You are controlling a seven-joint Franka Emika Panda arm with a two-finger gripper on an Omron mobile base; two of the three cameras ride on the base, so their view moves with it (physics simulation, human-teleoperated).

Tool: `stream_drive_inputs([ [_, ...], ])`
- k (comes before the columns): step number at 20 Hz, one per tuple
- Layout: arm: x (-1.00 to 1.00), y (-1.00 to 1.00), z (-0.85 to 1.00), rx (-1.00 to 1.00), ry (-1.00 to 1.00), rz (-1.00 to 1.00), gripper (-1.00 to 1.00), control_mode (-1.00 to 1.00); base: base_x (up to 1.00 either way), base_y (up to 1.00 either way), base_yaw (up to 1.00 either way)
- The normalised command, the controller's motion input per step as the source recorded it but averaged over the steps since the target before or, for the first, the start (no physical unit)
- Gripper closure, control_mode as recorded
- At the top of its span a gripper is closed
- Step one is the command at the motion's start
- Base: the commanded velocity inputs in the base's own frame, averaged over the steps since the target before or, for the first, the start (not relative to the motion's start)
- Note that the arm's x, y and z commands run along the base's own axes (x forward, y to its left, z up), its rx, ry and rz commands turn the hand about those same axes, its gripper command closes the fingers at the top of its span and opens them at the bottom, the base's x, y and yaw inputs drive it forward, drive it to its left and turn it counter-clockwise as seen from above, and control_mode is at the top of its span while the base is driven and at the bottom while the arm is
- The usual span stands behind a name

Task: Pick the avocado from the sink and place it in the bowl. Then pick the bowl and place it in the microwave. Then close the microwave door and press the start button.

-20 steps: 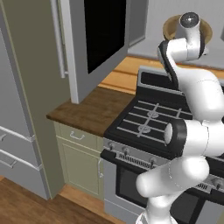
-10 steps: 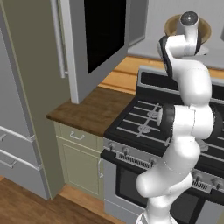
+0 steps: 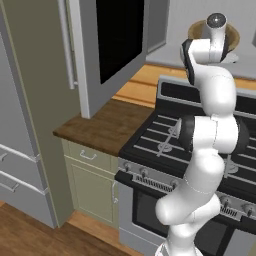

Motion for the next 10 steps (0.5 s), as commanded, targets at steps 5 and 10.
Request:
stream_drive_inputs([
  [5, 0.0, 0.0, -0.2, 0.0, -0.01, 0.0, 1.0, -1.0, 0.0, 0.0, 0.0],
  [10, 0.0, 0.0, -0.23, -0.01, 0.0, 0.0, 1.0, -1.0, 0.0, 0.0, 0.0],
])
